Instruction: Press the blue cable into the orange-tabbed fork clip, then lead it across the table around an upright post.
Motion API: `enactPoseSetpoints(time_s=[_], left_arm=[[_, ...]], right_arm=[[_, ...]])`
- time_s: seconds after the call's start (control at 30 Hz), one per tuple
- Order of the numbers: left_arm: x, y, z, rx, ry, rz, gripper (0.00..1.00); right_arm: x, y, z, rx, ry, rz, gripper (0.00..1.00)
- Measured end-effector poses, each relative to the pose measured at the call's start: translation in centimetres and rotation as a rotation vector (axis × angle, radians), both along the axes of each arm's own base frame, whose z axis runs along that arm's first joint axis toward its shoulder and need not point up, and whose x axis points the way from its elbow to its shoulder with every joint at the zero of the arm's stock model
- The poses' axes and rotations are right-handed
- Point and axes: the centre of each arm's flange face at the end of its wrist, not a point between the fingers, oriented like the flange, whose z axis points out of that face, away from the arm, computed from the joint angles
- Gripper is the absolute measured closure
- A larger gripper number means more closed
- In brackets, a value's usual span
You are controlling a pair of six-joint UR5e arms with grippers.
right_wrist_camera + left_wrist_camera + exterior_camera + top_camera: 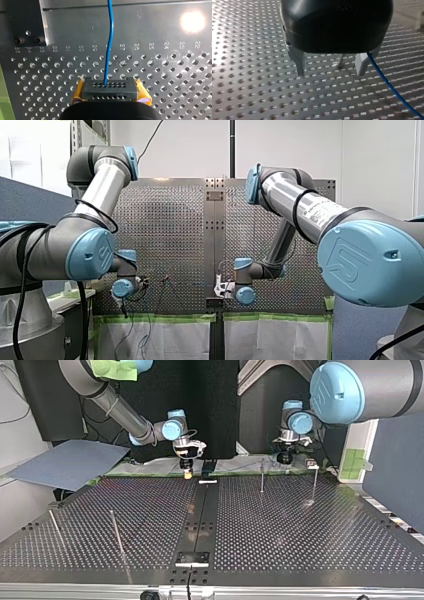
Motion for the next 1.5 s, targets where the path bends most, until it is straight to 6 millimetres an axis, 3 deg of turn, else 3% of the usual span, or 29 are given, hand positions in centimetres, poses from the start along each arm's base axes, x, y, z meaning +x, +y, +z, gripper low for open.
enactPoseSetpoints(time_s=[0.37, 0.57, 0.93, 1.17, 1.5], left_arm=[[-5.0, -1.5, -1.8, 0.068, 0.115, -0.107, 0.0], [-6.7, -1.9, -1.5, 0.113, 0.13, -0.144, 0.0], [-8.7, -2.9, 1.5, 0.124, 0.05, -0.204, 0.0], [-8.3, -3.4, 4.0, 0.077, -0.036, -0.212, 0.0], [-8.8, -4.4, 4.2, 0.059, -0.03, -0.218, 0.0]], right_arm=[[0.0, 0.2, -0.1, 0.006, 0.004, 0.002, 1.0], [0.1, 0.2, -0.1, 0.008, 0.004, 0.002, 1.0], [0.0, 0.2, -0.1, 0.013, 0.006, 0.002, 1.0], [0.0, 0.3, -0.2, 0.016, 0.006, 0.001, 1.0], [0.0, 0.2, -0.2, 0.017, 0.006, 0.001, 1.0]])
